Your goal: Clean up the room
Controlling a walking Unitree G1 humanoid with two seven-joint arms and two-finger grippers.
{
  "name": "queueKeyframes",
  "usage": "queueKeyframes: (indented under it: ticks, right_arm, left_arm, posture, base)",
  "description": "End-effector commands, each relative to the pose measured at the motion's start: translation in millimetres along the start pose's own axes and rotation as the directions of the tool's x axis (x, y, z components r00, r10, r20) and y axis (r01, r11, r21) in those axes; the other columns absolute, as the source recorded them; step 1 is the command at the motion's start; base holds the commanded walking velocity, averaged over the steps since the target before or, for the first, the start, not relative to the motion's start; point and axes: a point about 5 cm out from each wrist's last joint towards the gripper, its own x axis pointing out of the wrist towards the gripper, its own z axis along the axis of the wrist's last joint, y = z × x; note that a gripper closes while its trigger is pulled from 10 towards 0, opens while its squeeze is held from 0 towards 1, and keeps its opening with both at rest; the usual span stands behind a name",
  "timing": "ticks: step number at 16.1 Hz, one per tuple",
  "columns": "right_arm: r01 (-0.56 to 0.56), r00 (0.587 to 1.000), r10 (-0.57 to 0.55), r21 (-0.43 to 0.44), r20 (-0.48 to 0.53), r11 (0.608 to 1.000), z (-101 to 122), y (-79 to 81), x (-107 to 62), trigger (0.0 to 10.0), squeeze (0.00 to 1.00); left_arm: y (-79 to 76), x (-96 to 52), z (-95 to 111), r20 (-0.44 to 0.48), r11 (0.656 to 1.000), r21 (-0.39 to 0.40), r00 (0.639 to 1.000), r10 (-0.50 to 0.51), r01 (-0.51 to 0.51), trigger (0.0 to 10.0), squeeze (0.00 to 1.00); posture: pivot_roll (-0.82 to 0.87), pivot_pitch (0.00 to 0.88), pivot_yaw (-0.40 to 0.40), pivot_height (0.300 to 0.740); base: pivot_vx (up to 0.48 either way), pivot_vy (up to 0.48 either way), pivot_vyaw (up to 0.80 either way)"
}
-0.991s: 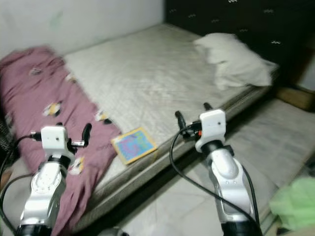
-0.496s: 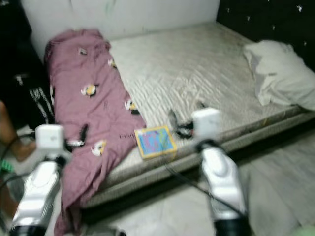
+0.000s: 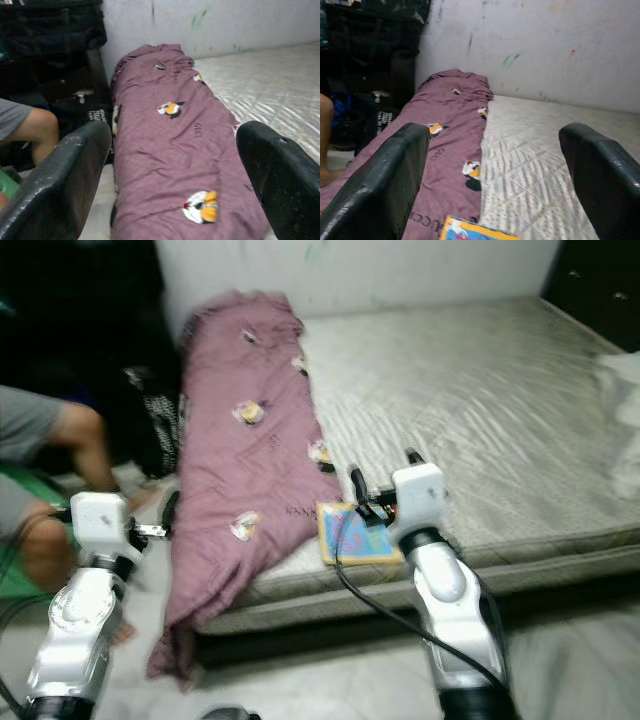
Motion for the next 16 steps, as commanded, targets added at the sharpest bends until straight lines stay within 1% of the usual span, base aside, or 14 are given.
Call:
queueKeyframes:
  ticks: [1,7,12,13,15,16]
  right_arm:
    - [0.015,1.000,-0.015,0.011,0.006,1.000,0.7,-1.3,0.7,10.0,0.00]
    - [0.027,0.999,-0.027,0.013,0.022,1.000,3.0,-3.7,3.8,10.0,0.00]
    - [0.019,0.999,-0.020,0.010,0.028,1.000,3.7,-2.3,3.8,10.0,0.00]
    - [0.019,0.999,-0.019,0.012,0.030,1.000,3.9,-2.4,3.9,10.0,0.00]
    - [0.019,0.999,-0.019,0.015,0.032,1.000,4.0,-2.8,4.2,10.0,0.00]
    - [0.020,0.999,-0.020,0.010,0.036,1.000,4.5,-3.0,4.6,10.0,0.00]
  left_arm:
    - [-1.1,1.6,5.4,0.022,1.000,0.003,1.000,-0.020,0.020,10.0,0.00]
    - [-2.2,-0.2,5.5,0.033,0.999,0.002,0.999,-0.041,0.041,10.0,0.00]
    - [-2.7,0.2,5.3,0.033,0.999,0.002,0.998,-0.047,0.047,10.0,0.00]
    - [-2.5,0.6,4.1,0.024,0.999,0.001,0.999,-0.040,0.040,10.0,0.00]
    - [-1.3,0.6,2.4,0.021,1.000,0.028,1.000,0.004,-0.005,10.0,0.00]
    - [0.0,0.8,0.7,0.006,1.000,0.025,1.000,0.014,-0.014,10.0,0.00]
  posture:
    - [-0.09,0.000,0.035,0.740]
    - [-0.09,0.000,0.030,0.740]
    - [-0.09,0.000,0.030,0.740]
    - [-0.09,0.000,0.030,0.740]
    - [-0.09,0.000,0.027,0.740]
    - [-0.09,0.000,0.027,0.740]
  base:
    - [0.000,0.000,0.00]
    - [0.378,0.000,0.00]
    - [0.408,0.000,0.00]
    - [0.307,0.000,0.00]
    - [0.000,0.000,0.00]
    - [0.000,0.000,0.00]
